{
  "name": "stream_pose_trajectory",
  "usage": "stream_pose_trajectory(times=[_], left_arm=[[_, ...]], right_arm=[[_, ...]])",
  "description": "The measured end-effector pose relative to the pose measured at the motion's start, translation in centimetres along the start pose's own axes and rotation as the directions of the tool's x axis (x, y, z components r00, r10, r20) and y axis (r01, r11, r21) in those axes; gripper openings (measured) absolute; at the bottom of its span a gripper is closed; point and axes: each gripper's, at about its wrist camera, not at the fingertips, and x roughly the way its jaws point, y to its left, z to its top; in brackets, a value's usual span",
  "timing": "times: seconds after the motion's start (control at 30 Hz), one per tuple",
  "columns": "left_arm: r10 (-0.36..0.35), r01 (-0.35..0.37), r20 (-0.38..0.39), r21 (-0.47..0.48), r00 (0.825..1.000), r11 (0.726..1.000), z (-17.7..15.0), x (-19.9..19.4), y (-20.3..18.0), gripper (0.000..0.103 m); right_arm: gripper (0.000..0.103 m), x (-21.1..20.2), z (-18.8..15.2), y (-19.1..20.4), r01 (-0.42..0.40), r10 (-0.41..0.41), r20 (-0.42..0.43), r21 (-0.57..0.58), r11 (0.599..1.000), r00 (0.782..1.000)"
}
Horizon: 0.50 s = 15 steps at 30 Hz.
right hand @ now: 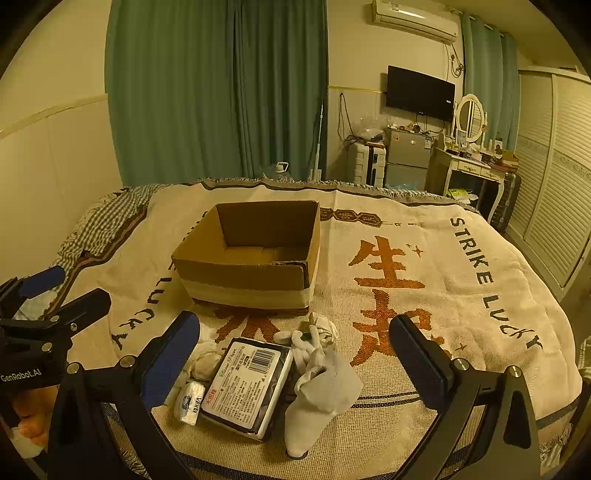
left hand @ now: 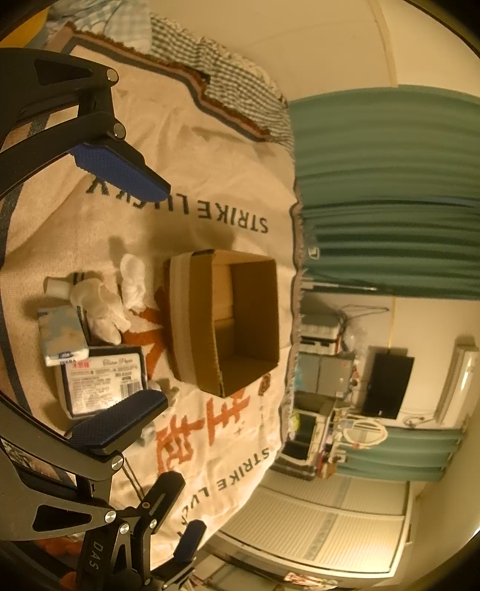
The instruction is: Organize soft objects
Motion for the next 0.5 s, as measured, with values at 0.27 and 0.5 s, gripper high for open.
stream_pose_trajectory(times=[0.27, 0.5], left_arm=[[-0.001, 0.001, 0.000, 0.007, 1.000, 1.000, -0.14, 0.17, -0.31, 0.103], [-0.002, 0.002, 0.002, 0.008, 1.000, 1.000, -0.18, 0.25, -0.40, 0.103]], right_arm=[[0.103, 0.01, 0.02, -0.02, -0.001, 0.001, -0.001, -0.001, 1.000, 1.000], [0.103, 0.03, 0.07, 0.02, -0.001, 0.001, -0.002, 0.000, 1.000, 1.000]])
